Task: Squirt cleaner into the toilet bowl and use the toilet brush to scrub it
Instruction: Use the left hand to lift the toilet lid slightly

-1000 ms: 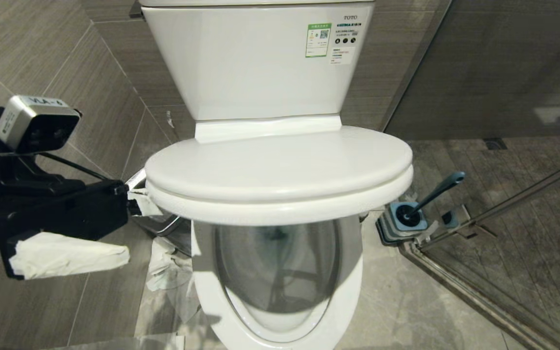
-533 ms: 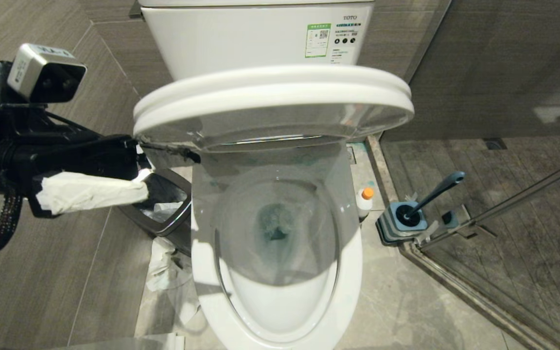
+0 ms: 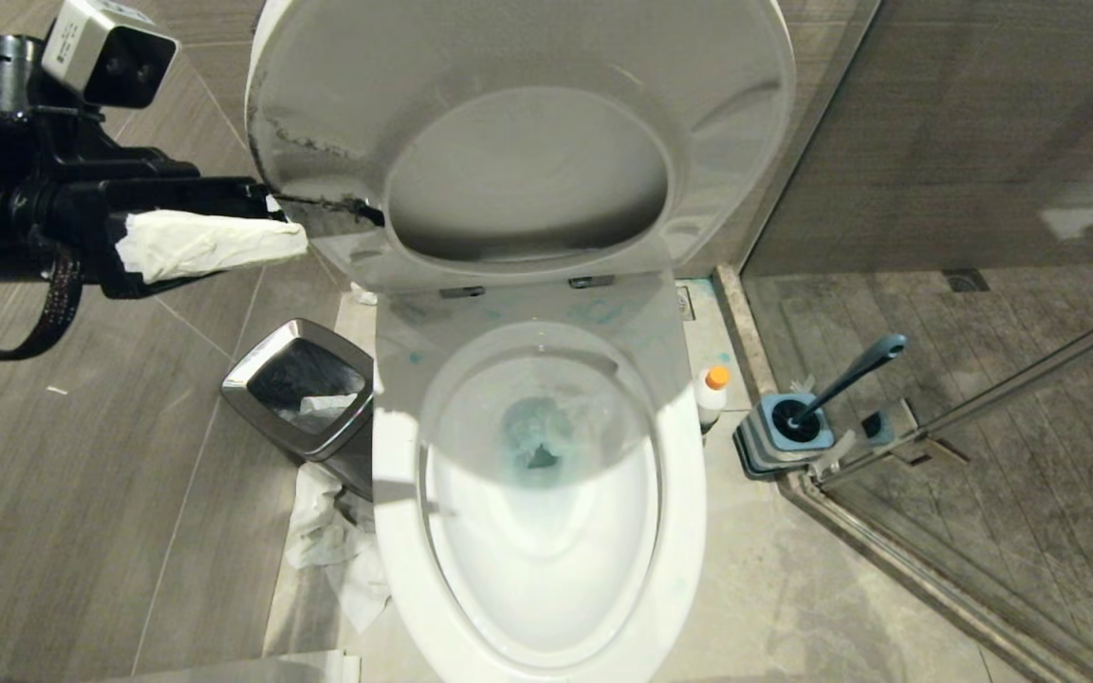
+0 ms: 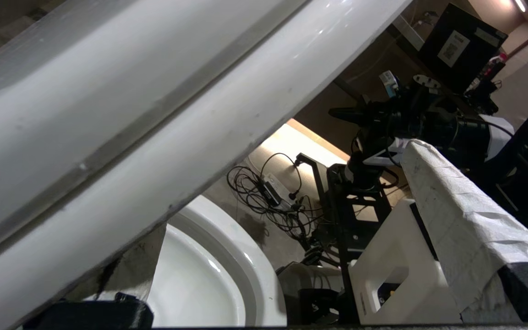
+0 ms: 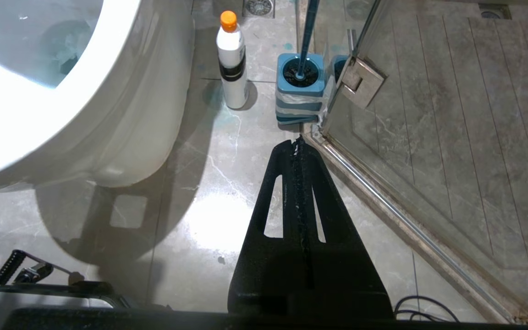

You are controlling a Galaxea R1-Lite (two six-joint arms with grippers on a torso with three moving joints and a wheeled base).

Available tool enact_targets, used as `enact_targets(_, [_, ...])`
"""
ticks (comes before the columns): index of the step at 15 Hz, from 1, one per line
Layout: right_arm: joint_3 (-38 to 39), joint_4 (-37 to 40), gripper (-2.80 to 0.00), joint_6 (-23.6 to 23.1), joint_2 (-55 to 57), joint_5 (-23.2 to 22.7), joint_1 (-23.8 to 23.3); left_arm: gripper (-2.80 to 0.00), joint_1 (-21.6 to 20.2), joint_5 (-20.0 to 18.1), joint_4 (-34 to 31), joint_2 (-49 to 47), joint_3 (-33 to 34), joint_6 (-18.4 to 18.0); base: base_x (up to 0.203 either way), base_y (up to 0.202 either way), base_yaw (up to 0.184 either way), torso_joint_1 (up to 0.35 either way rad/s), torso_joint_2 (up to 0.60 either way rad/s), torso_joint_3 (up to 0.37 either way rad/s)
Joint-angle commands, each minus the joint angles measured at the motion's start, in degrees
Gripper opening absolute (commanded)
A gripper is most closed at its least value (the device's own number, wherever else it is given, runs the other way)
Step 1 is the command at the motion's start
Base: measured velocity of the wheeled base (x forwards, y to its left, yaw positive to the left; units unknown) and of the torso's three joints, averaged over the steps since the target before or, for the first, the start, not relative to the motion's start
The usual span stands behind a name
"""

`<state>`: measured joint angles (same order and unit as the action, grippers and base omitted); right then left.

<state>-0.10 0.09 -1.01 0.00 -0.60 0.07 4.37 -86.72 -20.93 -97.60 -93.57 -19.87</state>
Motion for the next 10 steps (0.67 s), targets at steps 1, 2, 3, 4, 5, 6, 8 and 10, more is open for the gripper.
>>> enact_targets(1, [0.1,0.0,-2.80,0.0,0.1,0.0,0.0,0.00,-1.3,-0.4,-4.5,-3.7,-6.8,-0.1,0.000,0.000,0.000,0.000,0.00,0.000])
enact_targets(2, [0.0,0.0,-2.80,0.0,0.1,0.0,0.0,0.00,-1.7,-0.4,-7.3,-4.7,-9.6,0.0,0.000,0.000,0.000,0.000,0.00,0.000])
enact_targets(3, [0.0,0.0,-2.80,0.0,0.1,0.0,0.0,0.00,-2.1,-0.4,-10.3,-5.7,-12.6,0.3,0.000,0.000,0.000,0.000,0.00,0.000])
enact_targets(4, [0.0,0.0,-2.80,0.0,0.1,0.0,0.1,0.00,-2.4,-0.4,-13.5,-6.7,-16.2,1.3,0.000,0.000,0.000,0.000,0.00,0.000])
enact_targets(5, [0.0,0.0,-2.80,0.0,0.1,0.0,0.0,0.00,-2.8,-0.4,-16.0,-7.9,-18.7,3.7,0.000,0.000,0.000,0.000,0.00,0.000])
enact_targets(6, [0.0,0.0,-2.80,0.0,0.1,0.0,0.1,0.00,-3.2,-0.4,-16.3,-8.5,-19.1,6.2,0.000,0.000,0.000,0.000,0.00,0.000])
enact_targets(8, [0.0,0.0,-2.80,0.0,0.1,0.0,0.0,0.00,-4.3,-0.4,-16.3,-8.8,-19.1,10.2,0.000,0.000,0.000,0.000,0.00,0.000])
enact_targets(10, [0.0,0.0,-2.80,0.0,0.1,0.0,0.0,0.00,-5.2,0.1,-16.3,-8.8,-19.1,14.5,0.000,0.000,0.000,0.000,0.00,0.000])
